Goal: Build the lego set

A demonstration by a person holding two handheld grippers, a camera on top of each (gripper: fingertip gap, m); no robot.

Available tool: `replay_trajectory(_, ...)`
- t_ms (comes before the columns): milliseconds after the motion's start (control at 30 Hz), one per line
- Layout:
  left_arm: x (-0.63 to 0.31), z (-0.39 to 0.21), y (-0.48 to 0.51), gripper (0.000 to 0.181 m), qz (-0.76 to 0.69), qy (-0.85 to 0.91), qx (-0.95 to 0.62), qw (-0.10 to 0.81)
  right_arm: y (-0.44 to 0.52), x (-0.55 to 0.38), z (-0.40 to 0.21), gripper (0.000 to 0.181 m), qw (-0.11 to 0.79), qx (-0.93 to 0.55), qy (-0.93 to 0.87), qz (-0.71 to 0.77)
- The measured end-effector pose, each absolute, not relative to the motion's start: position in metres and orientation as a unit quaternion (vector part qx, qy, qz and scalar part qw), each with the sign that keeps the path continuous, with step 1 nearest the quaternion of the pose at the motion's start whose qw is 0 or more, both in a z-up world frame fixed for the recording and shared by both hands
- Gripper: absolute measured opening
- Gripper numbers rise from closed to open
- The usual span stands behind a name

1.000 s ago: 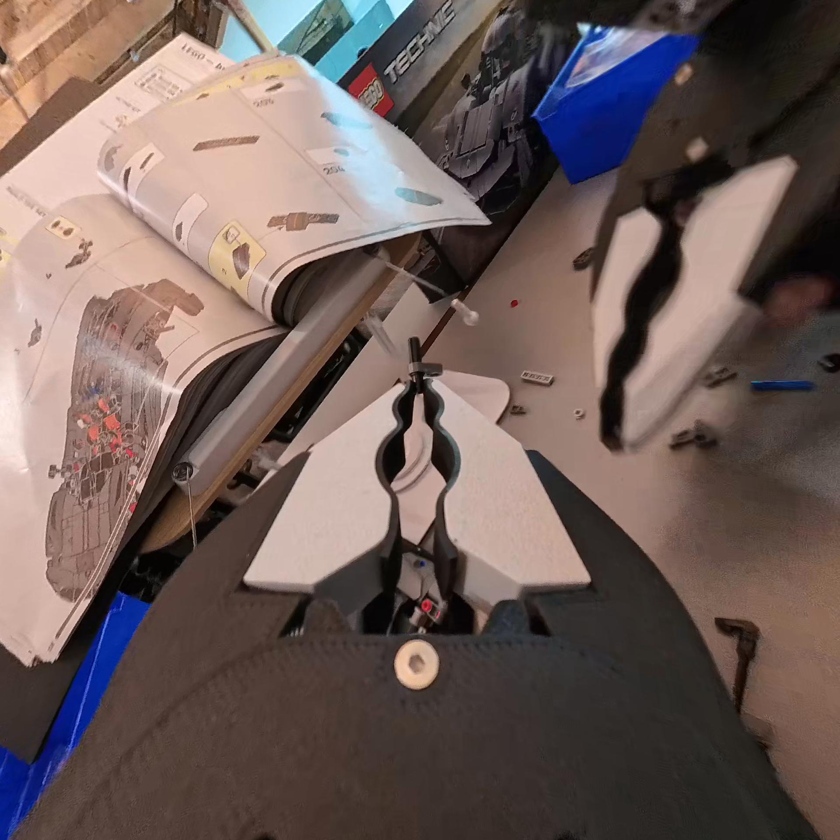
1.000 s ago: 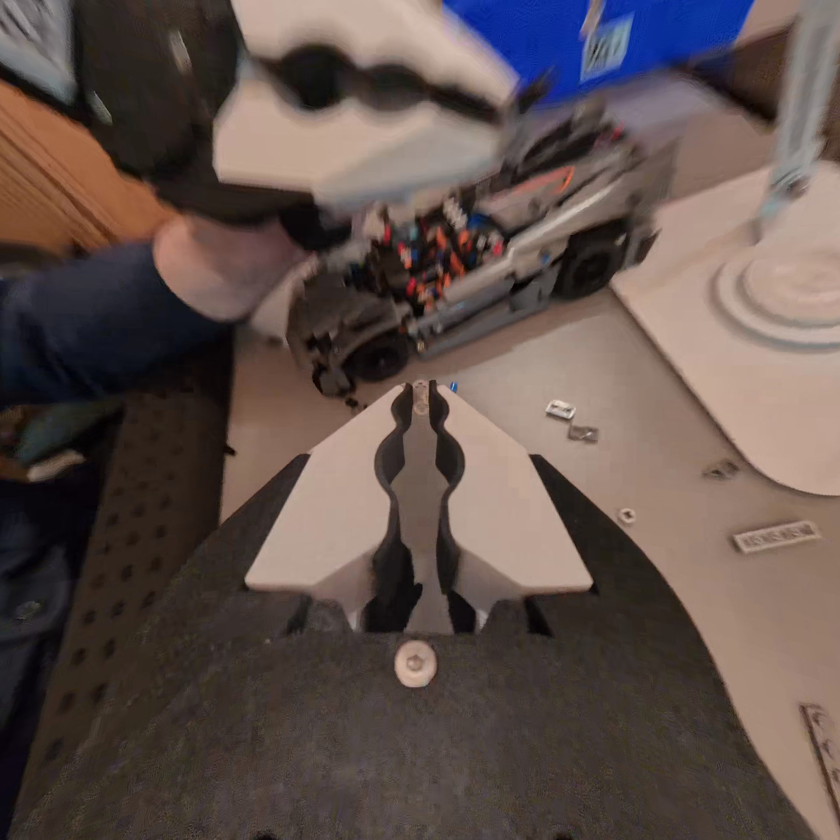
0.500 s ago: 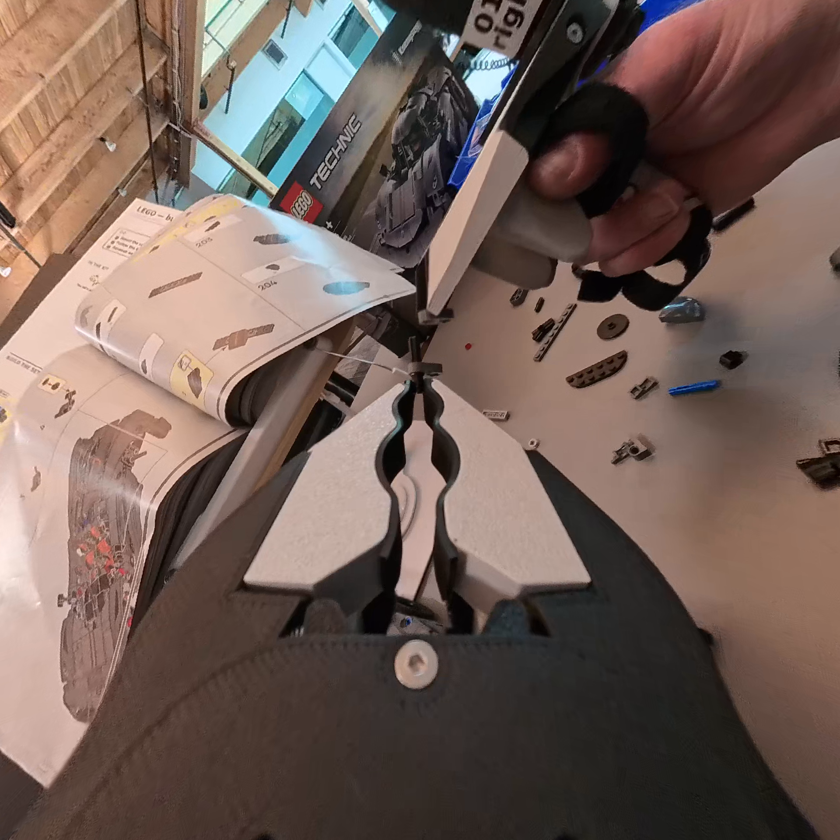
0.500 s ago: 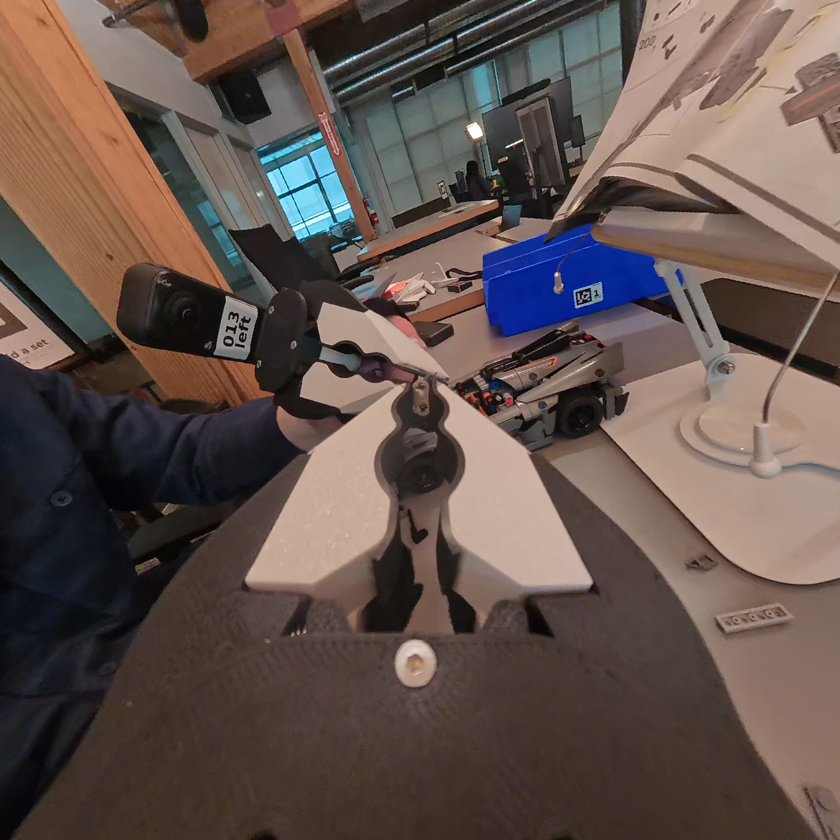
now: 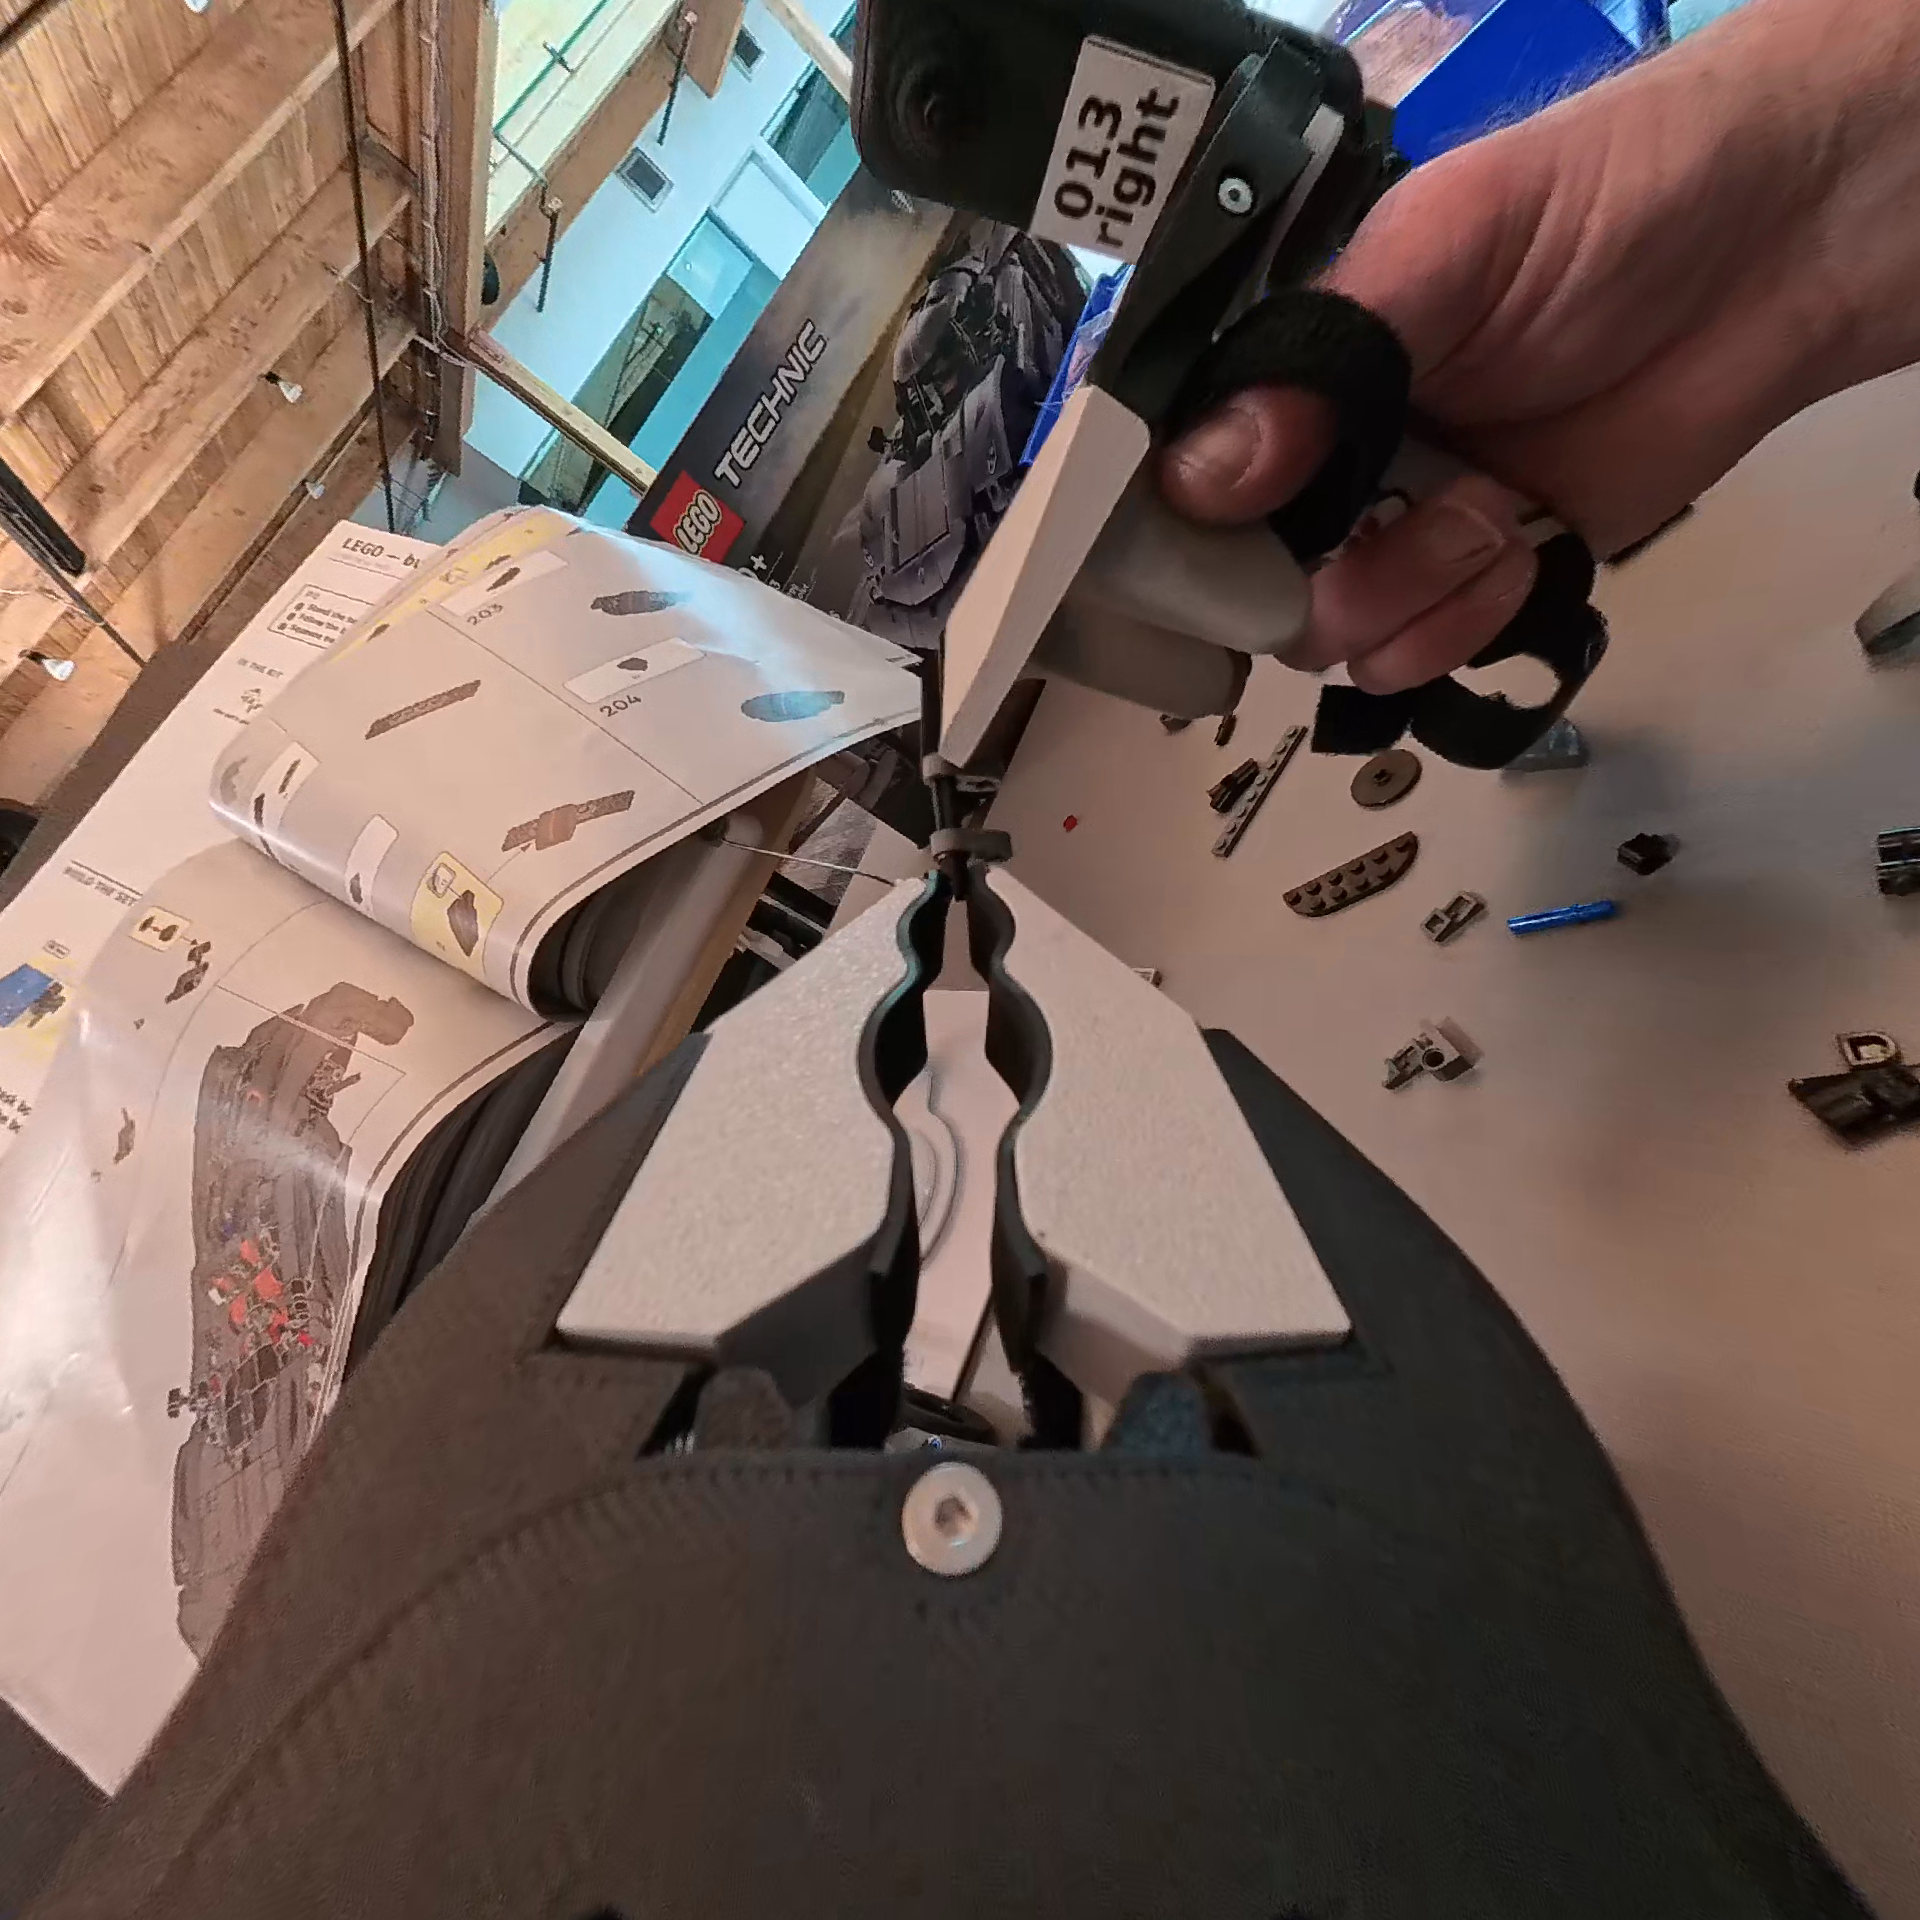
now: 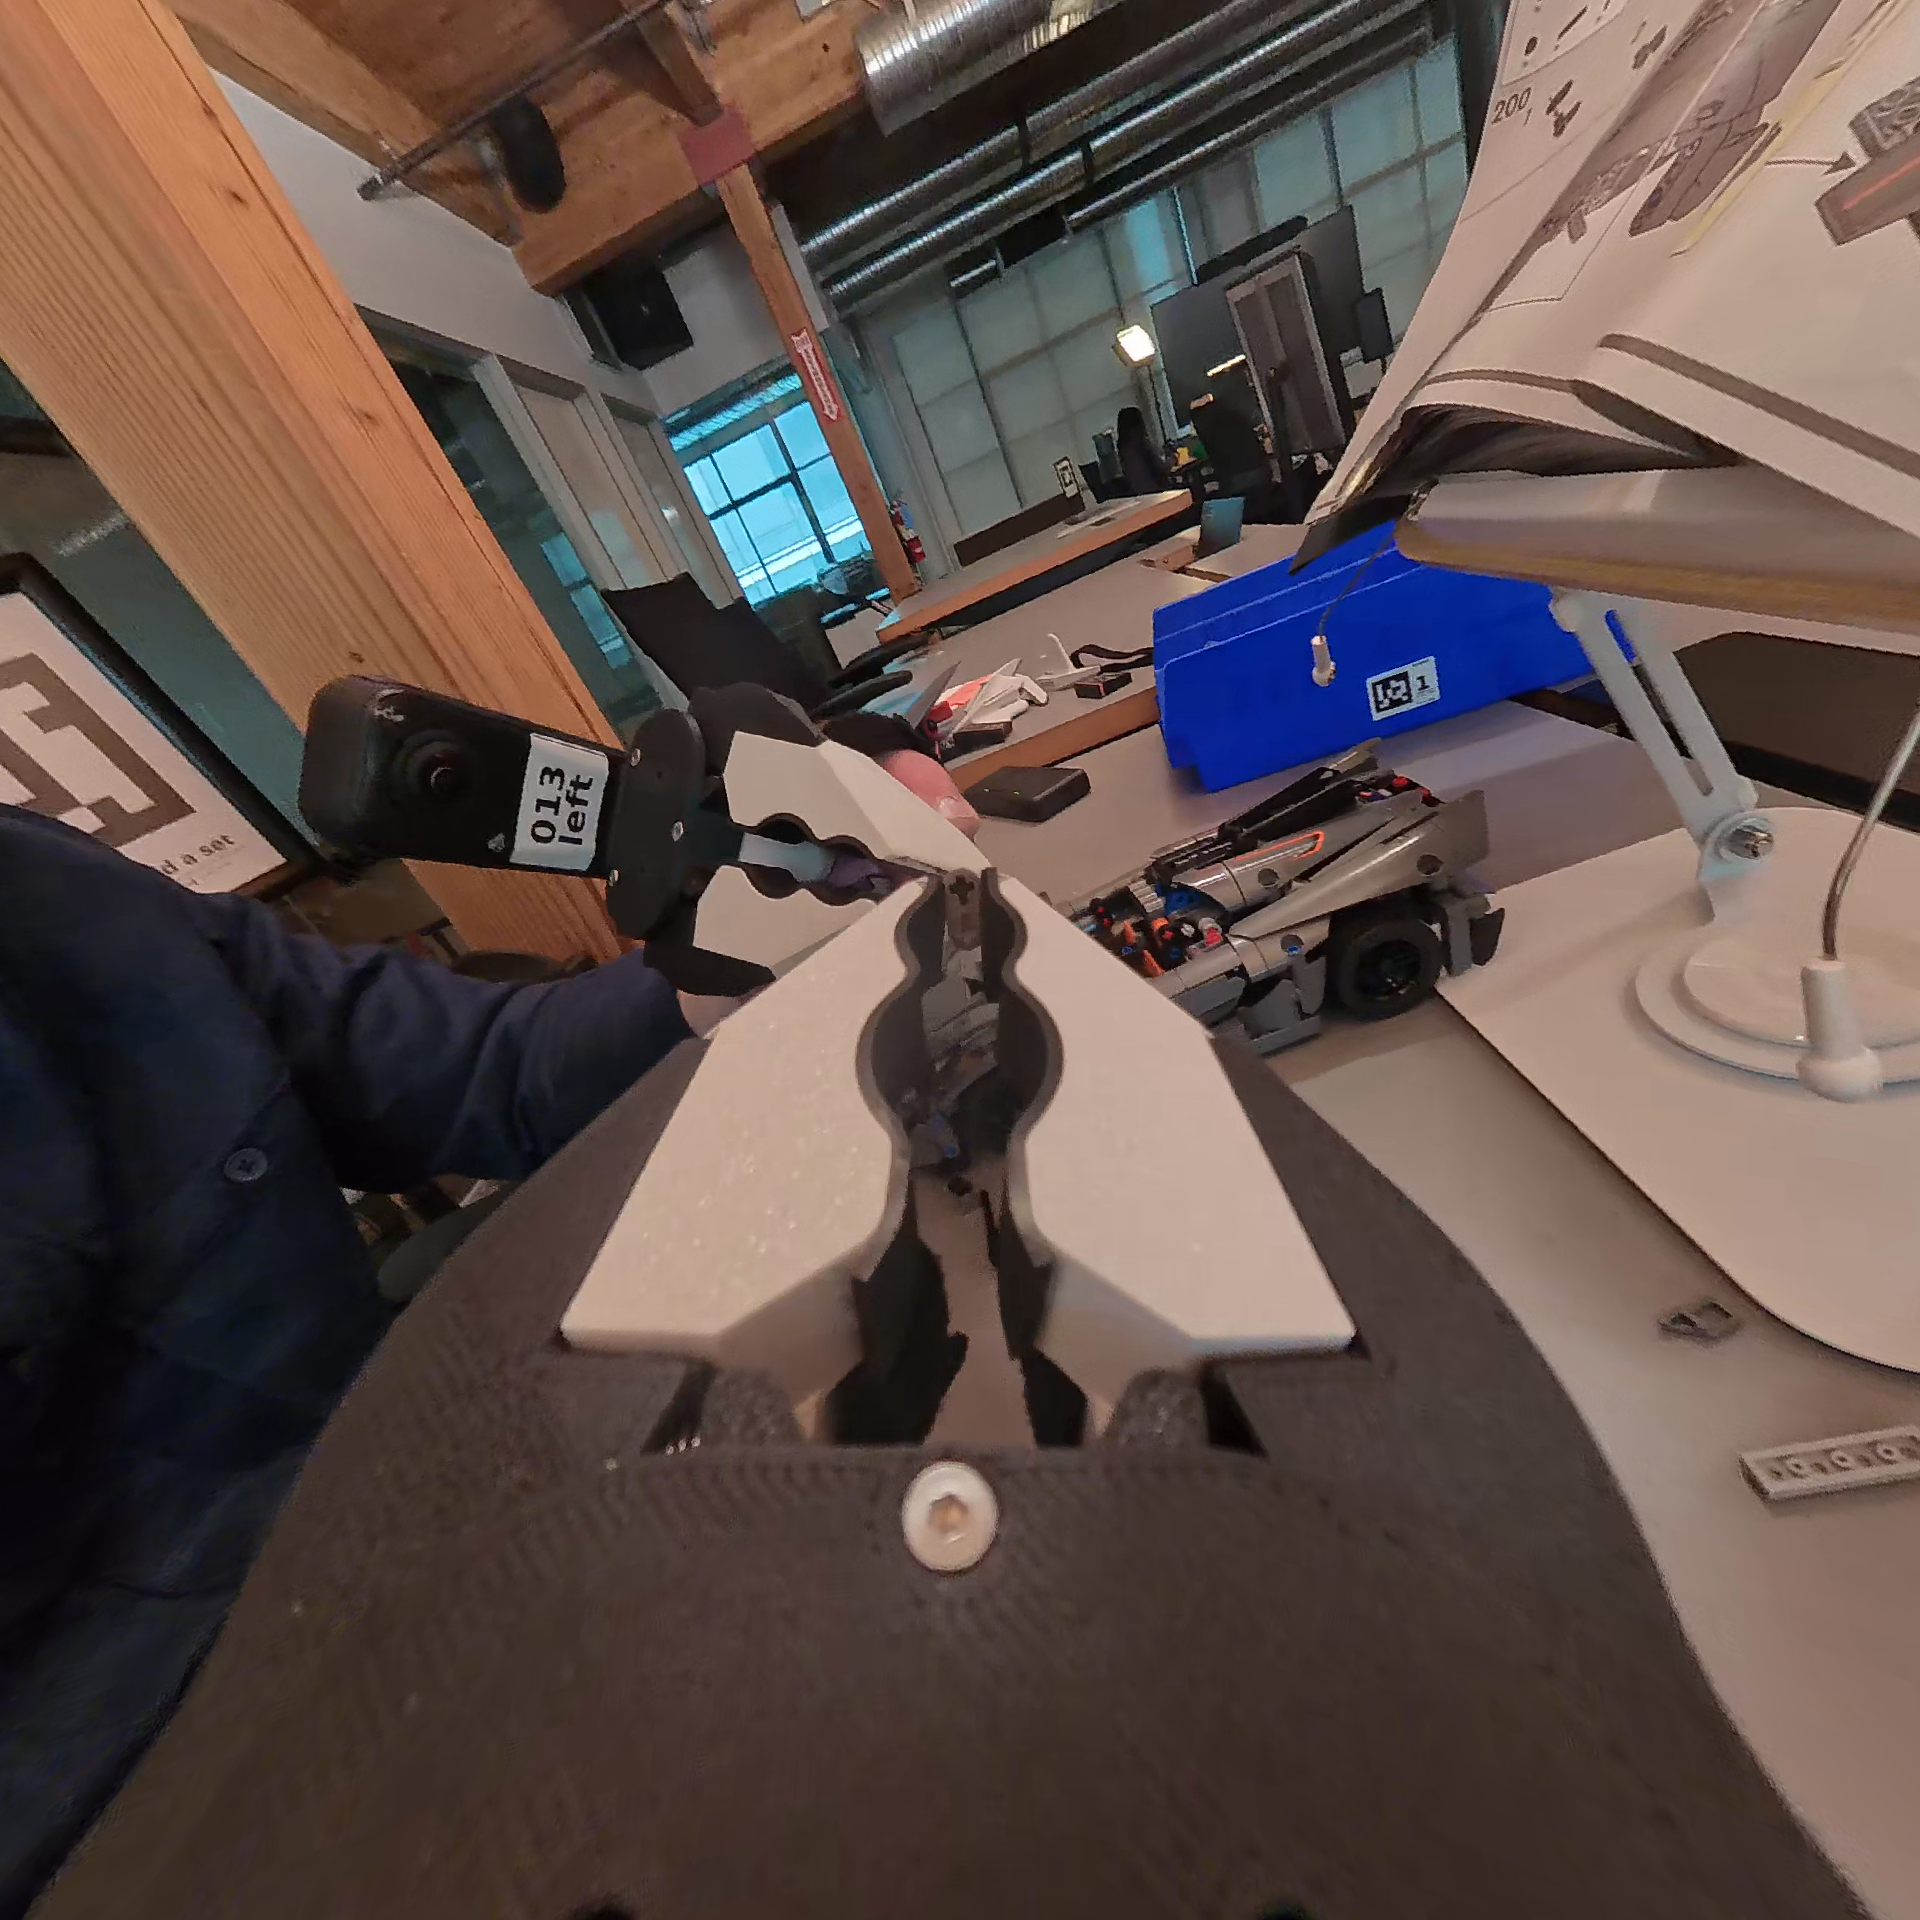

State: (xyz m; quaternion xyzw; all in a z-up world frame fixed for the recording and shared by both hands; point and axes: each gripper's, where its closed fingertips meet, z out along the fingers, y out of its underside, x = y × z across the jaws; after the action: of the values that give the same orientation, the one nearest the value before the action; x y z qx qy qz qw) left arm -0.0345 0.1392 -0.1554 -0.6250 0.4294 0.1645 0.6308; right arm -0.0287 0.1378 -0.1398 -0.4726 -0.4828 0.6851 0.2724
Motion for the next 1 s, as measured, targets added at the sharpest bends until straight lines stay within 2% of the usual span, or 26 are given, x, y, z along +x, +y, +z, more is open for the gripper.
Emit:
replay_trajectory(600,-0.035,-0.153,0.138,0.001,0.186,0.43,-0.62,0.629,0.135,-0.028,-0.14,0.003,0.269,-0.477,-0.491,0.678)
replay_trajectory(1000,-0.031,-0.144,0.134,0.0,0.172,0.424,-0.606,0.651,0.123,-0.024,-0.126,0.003,0.247,-0.434,-0.477,0.724)
